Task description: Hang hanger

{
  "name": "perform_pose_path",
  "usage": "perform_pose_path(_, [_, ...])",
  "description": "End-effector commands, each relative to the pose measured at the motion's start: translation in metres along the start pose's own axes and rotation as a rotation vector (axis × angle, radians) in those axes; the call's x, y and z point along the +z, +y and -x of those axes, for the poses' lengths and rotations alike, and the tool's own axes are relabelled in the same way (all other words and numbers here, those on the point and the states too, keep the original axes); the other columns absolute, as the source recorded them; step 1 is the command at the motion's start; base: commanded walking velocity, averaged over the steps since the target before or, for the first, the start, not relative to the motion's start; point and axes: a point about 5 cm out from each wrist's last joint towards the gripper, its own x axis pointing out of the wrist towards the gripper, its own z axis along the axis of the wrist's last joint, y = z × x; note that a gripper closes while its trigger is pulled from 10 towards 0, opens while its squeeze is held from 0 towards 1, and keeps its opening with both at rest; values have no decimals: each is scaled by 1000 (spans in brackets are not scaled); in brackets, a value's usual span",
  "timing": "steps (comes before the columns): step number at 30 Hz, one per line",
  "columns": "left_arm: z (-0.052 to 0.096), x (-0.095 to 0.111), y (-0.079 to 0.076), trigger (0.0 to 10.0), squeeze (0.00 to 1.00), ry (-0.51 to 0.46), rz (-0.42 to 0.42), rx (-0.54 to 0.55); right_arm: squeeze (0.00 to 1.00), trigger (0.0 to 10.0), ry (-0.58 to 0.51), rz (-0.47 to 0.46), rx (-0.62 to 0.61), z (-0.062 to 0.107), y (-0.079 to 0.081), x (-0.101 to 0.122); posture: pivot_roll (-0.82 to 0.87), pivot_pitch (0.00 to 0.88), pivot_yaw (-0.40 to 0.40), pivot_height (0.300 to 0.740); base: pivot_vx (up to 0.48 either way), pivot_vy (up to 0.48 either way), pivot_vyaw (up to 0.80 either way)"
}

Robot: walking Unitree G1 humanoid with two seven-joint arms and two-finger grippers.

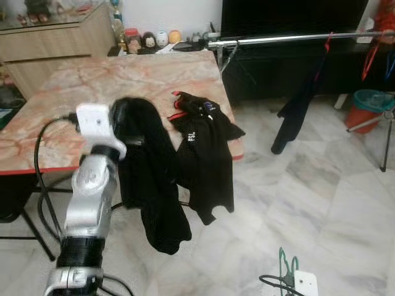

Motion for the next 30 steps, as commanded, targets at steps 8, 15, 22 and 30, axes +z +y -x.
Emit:
perform_pose_path(8, [-27, 36, 12, 10000, 0, -111, -74, -7, 0, 10000, -8, -22, -4, 0, 1, 0, 54, 0, 54, 740, 0, 0, 0])
perform_pose_path(15, [-32, 42, 14, 10000, 0, -124, -89, -5, 0, 10000, -13, -22, -3, 0, 3, 2, 57, 0, 50, 740, 312, 0, 0])
perform_pose_path(22, [-37, 45, 14, 10000, 0, -132, -92, -12, 0, 10000, -15, -20, 3, -1, 7, 5, 59, 0, 48, 740, 448, 0, 0])
perform_pose_path(30, [-40, 47, 12, 10000, 0, -137, -89, -23, 0, 10000, -7, -22, -4, 0, 0, 1, 60, 0, 50, 740, 473, 0, 0])
